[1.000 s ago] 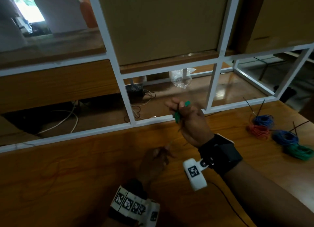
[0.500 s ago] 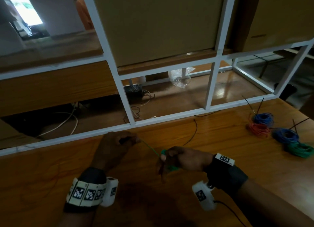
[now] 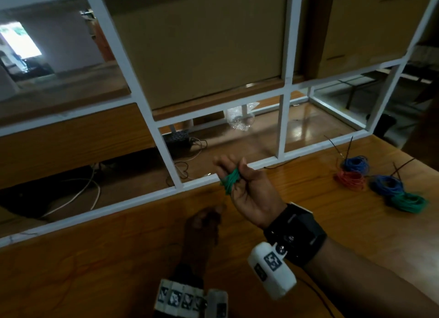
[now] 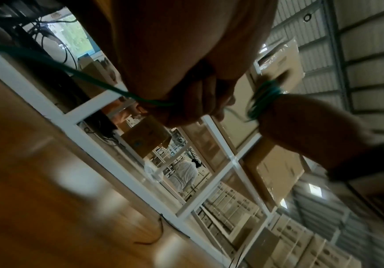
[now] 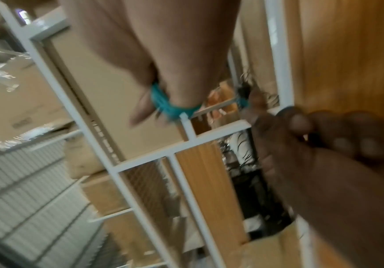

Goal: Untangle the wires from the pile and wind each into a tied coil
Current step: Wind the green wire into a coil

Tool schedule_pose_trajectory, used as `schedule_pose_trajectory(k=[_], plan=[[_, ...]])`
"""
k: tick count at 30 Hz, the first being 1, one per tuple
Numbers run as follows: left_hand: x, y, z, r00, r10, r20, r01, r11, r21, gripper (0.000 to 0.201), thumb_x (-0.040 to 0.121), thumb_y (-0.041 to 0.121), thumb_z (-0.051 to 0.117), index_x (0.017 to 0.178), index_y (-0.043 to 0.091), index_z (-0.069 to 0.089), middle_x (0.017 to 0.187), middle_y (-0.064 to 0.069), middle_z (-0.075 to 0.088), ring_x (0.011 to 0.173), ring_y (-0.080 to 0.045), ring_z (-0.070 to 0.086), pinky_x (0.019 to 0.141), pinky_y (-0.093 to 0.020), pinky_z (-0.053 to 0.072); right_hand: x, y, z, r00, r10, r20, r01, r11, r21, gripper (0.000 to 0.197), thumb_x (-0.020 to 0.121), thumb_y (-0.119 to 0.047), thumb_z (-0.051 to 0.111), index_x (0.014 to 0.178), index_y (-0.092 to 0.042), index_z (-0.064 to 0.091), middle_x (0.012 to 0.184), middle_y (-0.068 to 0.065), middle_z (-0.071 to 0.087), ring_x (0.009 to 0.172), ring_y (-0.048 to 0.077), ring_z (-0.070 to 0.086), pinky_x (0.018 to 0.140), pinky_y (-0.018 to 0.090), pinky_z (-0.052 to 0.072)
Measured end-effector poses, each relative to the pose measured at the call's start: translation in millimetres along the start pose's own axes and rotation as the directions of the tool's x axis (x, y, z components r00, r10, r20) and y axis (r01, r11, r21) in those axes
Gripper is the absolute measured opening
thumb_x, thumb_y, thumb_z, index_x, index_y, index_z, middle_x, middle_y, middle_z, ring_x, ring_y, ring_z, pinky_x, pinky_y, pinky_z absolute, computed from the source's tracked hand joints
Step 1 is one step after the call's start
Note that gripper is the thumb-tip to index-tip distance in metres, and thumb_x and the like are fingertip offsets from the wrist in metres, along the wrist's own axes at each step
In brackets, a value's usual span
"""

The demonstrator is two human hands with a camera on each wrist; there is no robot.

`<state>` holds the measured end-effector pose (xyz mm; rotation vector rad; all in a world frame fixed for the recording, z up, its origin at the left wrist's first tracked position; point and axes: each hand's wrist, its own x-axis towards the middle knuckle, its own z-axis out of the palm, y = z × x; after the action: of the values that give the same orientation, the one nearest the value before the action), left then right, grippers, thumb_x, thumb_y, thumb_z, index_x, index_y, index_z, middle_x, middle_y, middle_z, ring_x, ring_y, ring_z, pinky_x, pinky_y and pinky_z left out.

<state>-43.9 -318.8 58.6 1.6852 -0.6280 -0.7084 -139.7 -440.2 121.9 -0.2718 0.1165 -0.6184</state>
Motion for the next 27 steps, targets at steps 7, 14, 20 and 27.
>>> schedule_pose_trajectory(k=[7, 14, 20, 27], plan=[[-13, -14, -8, 0.983, -0.036, 0.178, -0.030, 0.935, 0.354, 0.009, 0.093, 0.041, 0.063, 0.100, 0.036, 0.066, 0.102, 0.009, 0.068, 0.092, -0.006, 0.063, 0.084, -0.030, 0.055, 16, -5, -104, 0.828, -0.552, 0.099, 0.017, -0.151, -0.988, 0.035, 0.109, -0.034, 0.042, 0.099, -0.015, 0.070, 0.088, 0.007, 0.070, 0.080, 0.021, 0.068, 0.068, 0.038, 0.053], [-2, 3, -63, 0.950, 0.307, 0.062, -0.280, 0.742, 0.609, 0.007, 0.090, 0.039, 0.066, 0.096, 0.037, 0.069, 0.091, 0.024, 0.063, 0.086, 0.005, 0.059, 0.076, -0.016, 0.047, -11, -4, -119, 0.955, 0.287, -0.070, 0.051, -0.394, -0.918, 0.039, 0.102, -0.057, 0.045, 0.087, -0.034, 0.072, 0.097, 0.013, 0.073, 0.080, 0.034, 0.067, 0.073, 0.056, 0.056], [16, 23, -62, 0.853, 0.497, 0.159, -0.493, 0.668, 0.557, 0.007, 0.086, 0.027, 0.072, 0.090, 0.034, 0.070, 0.092, 0.023, 0.064, 0.090, 0.011, 0.059, 0.078, -0.003, 0.041, -23, 5, -80, 0.766, 0.617, -0.182, -0.056, -0.217, -0.974, 0.042, 0.099, -0.060, 0.052, 0.110, -0.027, 0.075, 0.111, -0.002, 0.074, 0.101, 0.017, 0.068, 0.090, 0.042, 0.055], [22, 5, -34, 0.961, 0.275, -0.011, -0.273, 0.959, 0.077, 0.017, 0.086, 0.004, 0.071, 0.080, 0.019, 0.077, 0.080, 0.005, 0.075, 0.079, -0.018, 0.071, 0.065, -0.020, 0.055, -29, 1, -53, 0.663, 0.726, 0.180, -0.384, 0.536, -0.752, 0.025, 0.105, -0.007, 0.039, 0.109, 0.004, 0.062, 0.098, 0.007, 0.077, 0.097, 0.016, 0.072, 0.093, 0.027, 0.053]])
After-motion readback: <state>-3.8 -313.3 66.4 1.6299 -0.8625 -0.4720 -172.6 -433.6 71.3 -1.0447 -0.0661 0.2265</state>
